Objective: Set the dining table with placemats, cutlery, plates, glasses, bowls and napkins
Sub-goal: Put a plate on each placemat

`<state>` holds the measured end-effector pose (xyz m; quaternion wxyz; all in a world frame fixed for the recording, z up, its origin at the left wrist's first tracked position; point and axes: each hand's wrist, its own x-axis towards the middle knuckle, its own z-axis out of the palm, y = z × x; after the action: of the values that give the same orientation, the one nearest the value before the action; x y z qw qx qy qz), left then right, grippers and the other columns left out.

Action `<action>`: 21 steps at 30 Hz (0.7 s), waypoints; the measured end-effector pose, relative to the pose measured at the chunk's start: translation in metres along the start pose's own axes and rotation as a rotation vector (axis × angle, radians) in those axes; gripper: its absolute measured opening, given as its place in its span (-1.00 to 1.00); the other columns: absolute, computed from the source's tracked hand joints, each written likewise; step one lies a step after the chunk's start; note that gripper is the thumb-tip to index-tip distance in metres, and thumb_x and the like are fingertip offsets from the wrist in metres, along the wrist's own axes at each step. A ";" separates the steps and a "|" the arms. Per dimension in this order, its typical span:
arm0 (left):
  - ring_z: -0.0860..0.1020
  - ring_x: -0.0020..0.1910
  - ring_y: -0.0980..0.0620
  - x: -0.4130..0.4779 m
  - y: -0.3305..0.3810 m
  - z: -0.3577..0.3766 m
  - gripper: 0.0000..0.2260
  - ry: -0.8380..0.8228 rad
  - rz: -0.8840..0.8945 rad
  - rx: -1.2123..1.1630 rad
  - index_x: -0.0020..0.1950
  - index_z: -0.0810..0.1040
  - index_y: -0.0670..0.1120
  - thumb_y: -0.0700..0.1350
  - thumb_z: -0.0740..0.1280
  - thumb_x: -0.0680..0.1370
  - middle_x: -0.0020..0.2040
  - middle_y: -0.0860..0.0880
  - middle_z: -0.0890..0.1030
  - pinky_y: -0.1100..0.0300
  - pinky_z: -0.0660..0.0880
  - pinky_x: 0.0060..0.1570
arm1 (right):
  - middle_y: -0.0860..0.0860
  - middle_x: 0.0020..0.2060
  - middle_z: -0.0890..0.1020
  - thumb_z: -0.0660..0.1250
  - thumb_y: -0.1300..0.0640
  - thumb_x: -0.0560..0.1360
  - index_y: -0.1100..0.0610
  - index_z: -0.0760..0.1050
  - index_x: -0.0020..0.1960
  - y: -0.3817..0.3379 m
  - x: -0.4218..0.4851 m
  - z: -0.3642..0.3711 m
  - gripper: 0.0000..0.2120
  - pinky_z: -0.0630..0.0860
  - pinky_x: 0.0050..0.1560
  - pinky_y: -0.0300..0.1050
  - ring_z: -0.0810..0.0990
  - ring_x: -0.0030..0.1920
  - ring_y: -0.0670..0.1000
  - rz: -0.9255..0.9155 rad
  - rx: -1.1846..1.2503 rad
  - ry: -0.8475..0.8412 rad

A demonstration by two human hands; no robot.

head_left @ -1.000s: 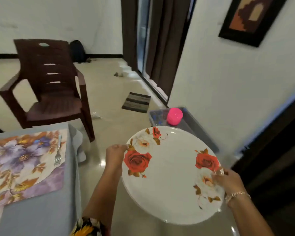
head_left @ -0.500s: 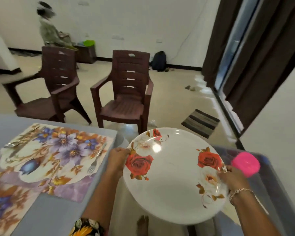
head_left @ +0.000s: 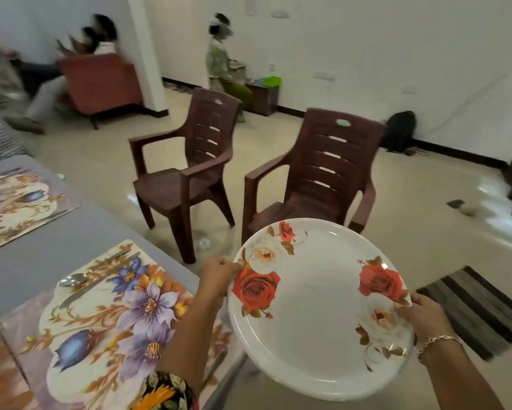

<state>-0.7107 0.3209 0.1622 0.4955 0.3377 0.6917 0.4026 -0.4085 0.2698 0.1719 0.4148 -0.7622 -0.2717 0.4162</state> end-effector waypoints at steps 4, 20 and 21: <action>0.52 -0.29 -0.01 0.043 0.003 -0.001 -0.88 0.167 -0.021 -0.053 -0.23 0.47 -0.22 -0.29 0.37 0.48 -0.25 -0.16 0.53 0.22 0.42 -0.36 | 0.24 -0.23 0.56 0.23 0.49 0.42 0.30 0.51 -0.04 -0.036 0.072 0.048 -0.81 0.50 -0.10 0.06 0.53 -0.16 0.21 -0.047 -0.080 -0.111; 0.42 -0.28 -0.01 0.051 -0.024 -0.032 -0.87 1.003 -0.232 -0.341 -0.33 0.48 -0.22 -0.27 0.43 0.26 -0.34 -0.10 0.46 0.11 0.33 -0.27 | 0.35 -0.22 0.59 0.31 0.48 0.40 0.40 0.51 -0.18 -0.140 0.187 0.268 -0.96 0.48 -0.10 0.07 0.53 -0.18 0.19 -0.244 -0.510 -0.986; 0.43 -0.30 -0.01 0.045 -0.030 -0.035 -0.86 1.035 -0.250 -0.353 -0.34 0.48 -0.20 -0.24 0.41 0.22 -0.35 -0.11 0.47 0.10 0.34 -0.28 | 0.35 -0.22 0.59 0.29 0.49 0.40 0.39 0.51 -0.19 -0.139 0.184 0.285 -0.94 0.50 -0.08 0.10 0.54 -0.18 0.20 -0.256 -0.542 -1.029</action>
<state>-0.7588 0.3384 0.1236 0.1844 -0.0764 0.8015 0.5637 -0.5697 0.5963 0.1278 0.0675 -0.5024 -0.6242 0.5945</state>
